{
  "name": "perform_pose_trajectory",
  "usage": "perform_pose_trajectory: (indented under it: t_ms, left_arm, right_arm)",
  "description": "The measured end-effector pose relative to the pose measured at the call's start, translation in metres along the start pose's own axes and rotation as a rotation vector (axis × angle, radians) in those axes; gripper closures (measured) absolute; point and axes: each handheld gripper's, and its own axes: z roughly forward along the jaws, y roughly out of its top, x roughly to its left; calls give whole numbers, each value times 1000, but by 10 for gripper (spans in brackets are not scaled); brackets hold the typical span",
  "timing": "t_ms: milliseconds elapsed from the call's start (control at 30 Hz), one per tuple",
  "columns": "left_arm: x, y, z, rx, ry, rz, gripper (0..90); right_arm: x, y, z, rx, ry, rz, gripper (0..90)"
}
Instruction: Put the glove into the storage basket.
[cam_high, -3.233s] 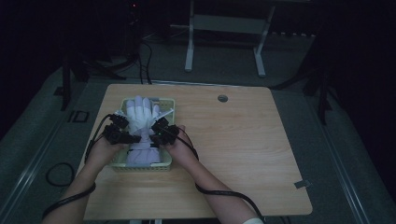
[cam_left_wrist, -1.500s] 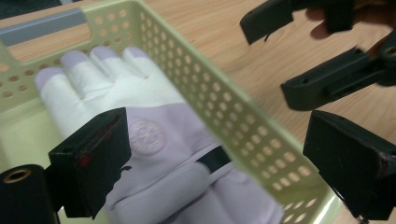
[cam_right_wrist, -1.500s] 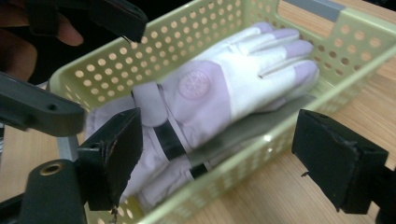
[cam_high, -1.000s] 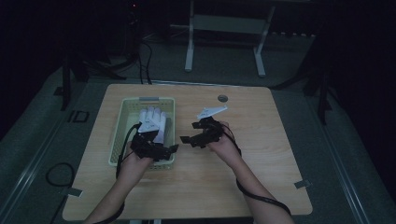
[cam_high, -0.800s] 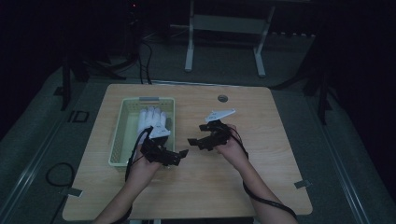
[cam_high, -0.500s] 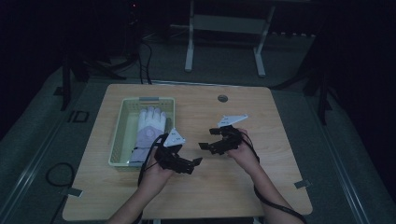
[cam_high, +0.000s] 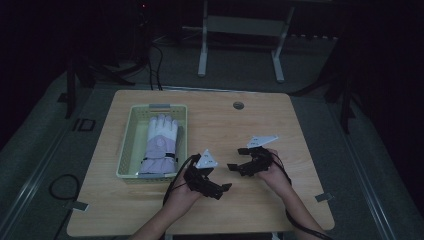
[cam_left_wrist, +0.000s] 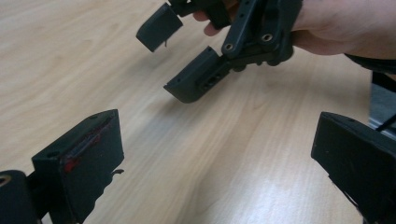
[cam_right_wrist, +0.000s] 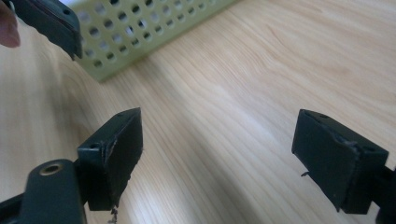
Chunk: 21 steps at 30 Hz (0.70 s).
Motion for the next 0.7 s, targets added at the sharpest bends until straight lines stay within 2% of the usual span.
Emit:
perform_pose_trajectory:
  t_ms: [100,267,433,600,700]
  left_arm:
    - [-3,-2,8,4,-19,14,26]
    - [-8,-8,20,14,-53,6,26]
    - [-16,-15,33,28,-90,24,26]
    - [-24,-19,41,46,-100,45,26]
    - [-26,-23,44,35,-112,45,26]
  right_arm:
    - [-3,-10,-6,-5,-40,-4,145]
    - [-10,-26,-16,2,-48,13,146]
    - [-11,-39,-24,18,-67,19,139]
    - [-12,-51,-31,30,-80,17,140]
    - [-13,-60,-36,17,-81,25,139]
